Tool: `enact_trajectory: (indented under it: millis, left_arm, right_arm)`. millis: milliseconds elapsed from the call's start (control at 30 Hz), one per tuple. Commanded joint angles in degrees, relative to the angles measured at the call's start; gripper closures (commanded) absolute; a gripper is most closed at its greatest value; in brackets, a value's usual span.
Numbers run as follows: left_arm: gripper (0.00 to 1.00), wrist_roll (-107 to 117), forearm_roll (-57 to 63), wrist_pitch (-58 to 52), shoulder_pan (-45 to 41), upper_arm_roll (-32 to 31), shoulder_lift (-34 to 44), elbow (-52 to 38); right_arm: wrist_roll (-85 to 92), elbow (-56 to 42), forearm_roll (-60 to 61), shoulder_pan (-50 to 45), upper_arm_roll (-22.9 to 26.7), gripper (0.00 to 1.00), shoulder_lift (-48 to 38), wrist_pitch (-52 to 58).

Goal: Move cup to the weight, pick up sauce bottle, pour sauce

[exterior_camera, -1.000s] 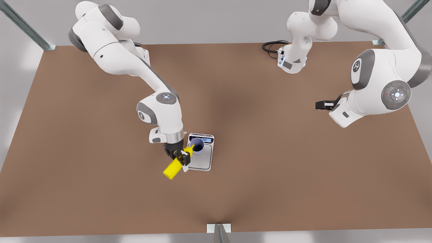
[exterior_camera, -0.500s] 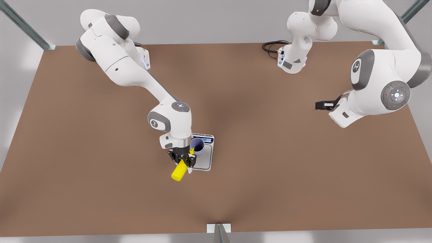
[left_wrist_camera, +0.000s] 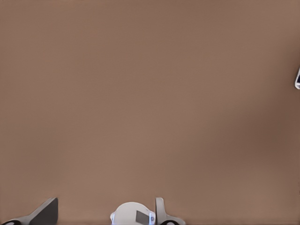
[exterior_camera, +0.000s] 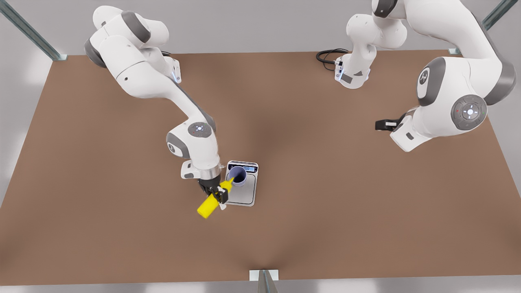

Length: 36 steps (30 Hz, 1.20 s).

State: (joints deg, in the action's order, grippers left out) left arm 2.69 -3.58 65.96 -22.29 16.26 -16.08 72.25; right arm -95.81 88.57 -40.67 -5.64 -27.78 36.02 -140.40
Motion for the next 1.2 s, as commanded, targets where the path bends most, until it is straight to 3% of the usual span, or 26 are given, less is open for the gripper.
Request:
enact_trajectory:
  millis: [0,167,400,600,700,733,800,867,967,1167]
  left_arm:
    - [0.0,0.1,0.2,-0.1,-0.1,0.0,0.0,0.0]
    - [0.0,0.0,0.7,-0.1,-0.1,-1.1,-0.2,0.0]
    - [0.0,0.1,0.6,0.0,-0.1,-1.2,-0.4,0.0]
    - [0.0,0.1,1.4,0.0,-0.1,-1.1,-0.5,-0.7]
    - [0.0,0.0,1.7,0.3,-0.1,-1.1,-0.6,-0.6]
    - [0.0,-0.1,1.7,0.4,-0.1,-1.1,-0.8,-0.6]
    - [0.0,-0.1,1.7,0.5,-0.1,-1.1,-1.1,-0.6]
    - [0.0,0.0,1.7,0.6,-0.1,-1.1,-1.1,-0.6]
    - [0.0,0.0,1.7,0.6,-0.1,-1.1,-1.2,-0.6]
    - [0.0,-0.7,1.8,0.6,0.4,-0.3,-0.9,-1.0]
  right_arm:
    - [-0.9,0.1,1.3,-0.1,0.2,0.79,-0.1,-2.7]
    - [-16.8,2.5,10.4,0.5,0.1,0.79,-1.0,-2.2]
    - [-15.4,7.0,35.7,4.5,0.3,0.79,-4.8,-2.3]
    - [15.1,9.0,72.6,7.0,6.2,0.79,-6.9,1.7]
    - [25.2,12.2,85.4,8.5,6.6,0.79,-9.2,4.6]
    - [30.1,12.0,91.9,8.5,9.5,0.79,-9.3,12.2]
    - [32.1,12.3,99.2,9.2,10.6,0.79,-9.3,16.1]
    - [33.7,12.3,103.0,9.7,11.5,0.79,-8.7,20.0]
    - [40.1,11.1,109.0,9.9,17.1,0.79,-5.0,31.8]
    - [48.8,12.2,111.9,13.8,17.5,0.79,-0.7,40.2]
